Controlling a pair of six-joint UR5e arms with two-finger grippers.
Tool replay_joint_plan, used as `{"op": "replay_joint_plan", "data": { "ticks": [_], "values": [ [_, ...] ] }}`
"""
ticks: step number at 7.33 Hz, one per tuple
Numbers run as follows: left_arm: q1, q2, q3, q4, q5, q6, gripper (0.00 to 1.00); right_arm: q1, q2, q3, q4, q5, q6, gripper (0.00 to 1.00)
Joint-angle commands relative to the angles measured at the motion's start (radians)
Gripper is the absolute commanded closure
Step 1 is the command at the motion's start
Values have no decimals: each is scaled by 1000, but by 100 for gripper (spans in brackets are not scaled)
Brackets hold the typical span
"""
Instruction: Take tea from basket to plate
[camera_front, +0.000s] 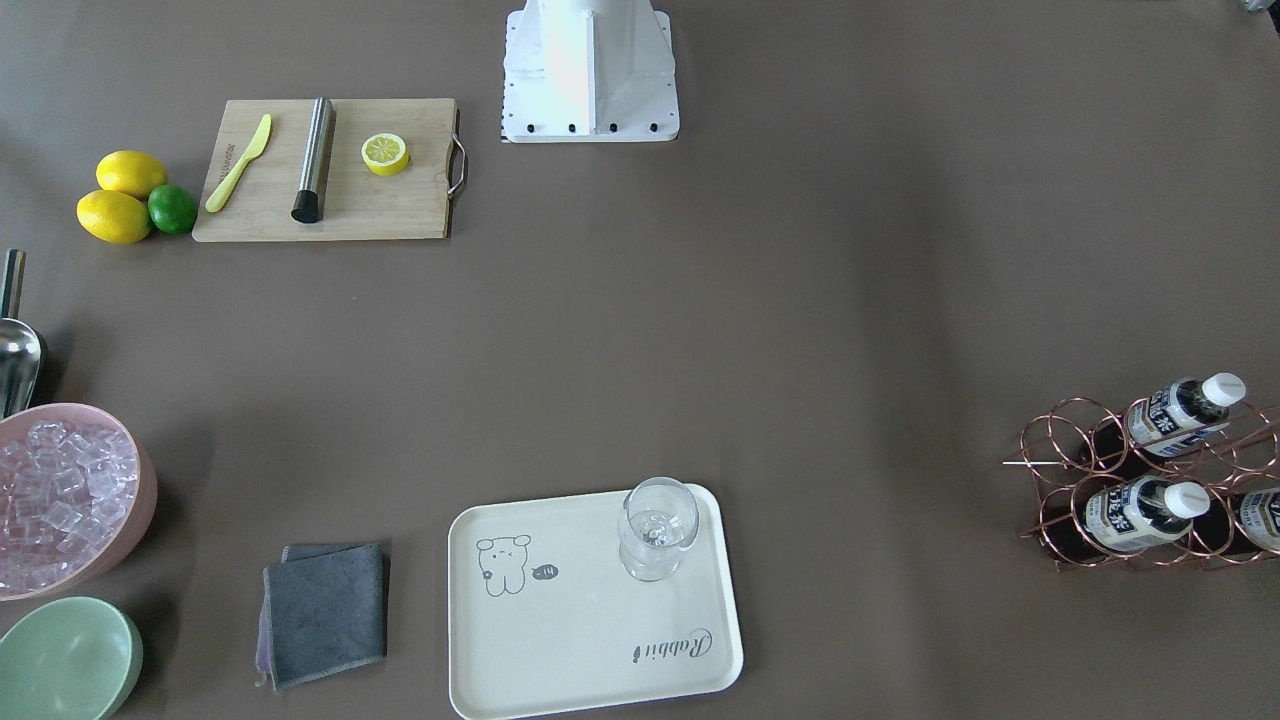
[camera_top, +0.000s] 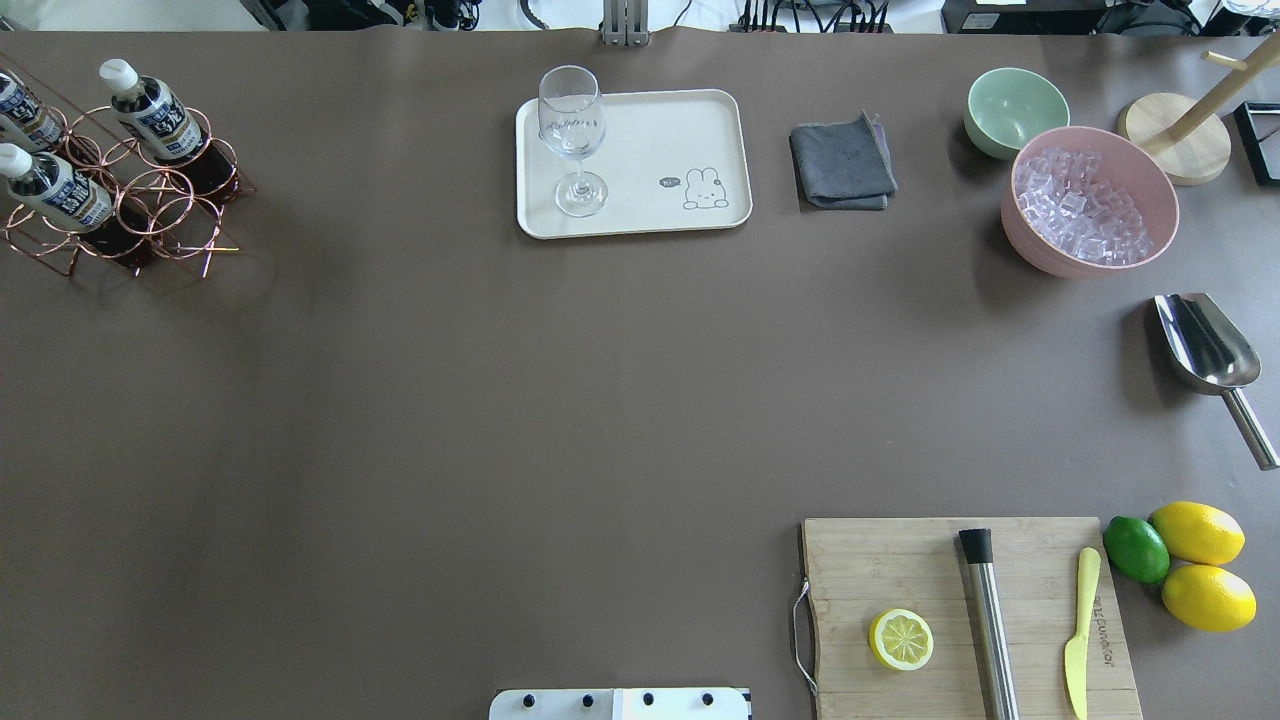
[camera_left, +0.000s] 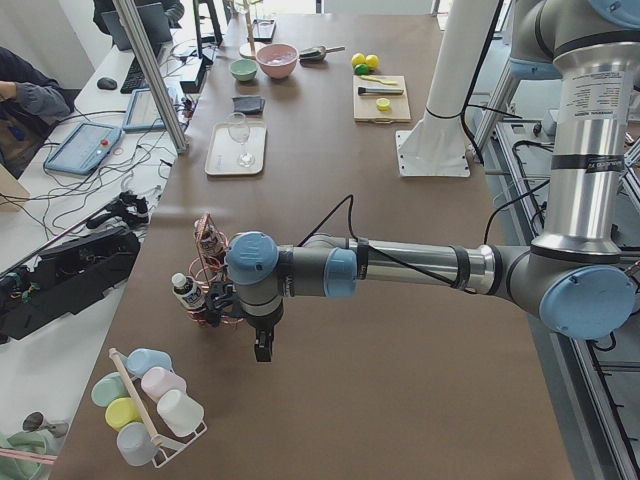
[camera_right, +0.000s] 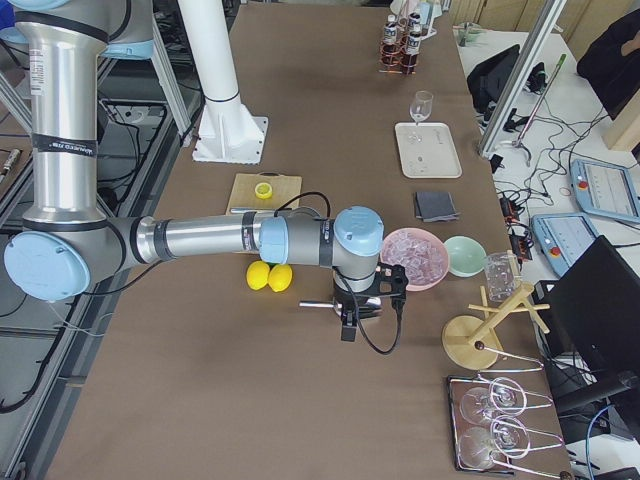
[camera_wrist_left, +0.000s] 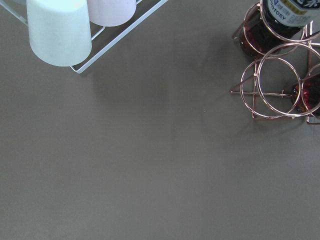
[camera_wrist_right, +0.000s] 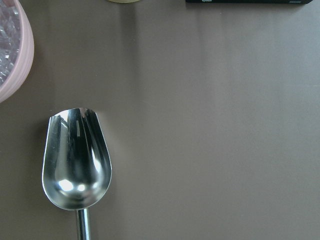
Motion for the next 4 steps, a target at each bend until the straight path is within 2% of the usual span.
{"op": "replay_joint_plan", "data": {
  "ticks": [1,4],
  "values": [
    [0,0,1,0,-2,1,2,-25,2,3,0,-5,0,0],
    [0,0,1,2,4,1,2,-25,2,3,0,-5,0,0]
  ]
}}
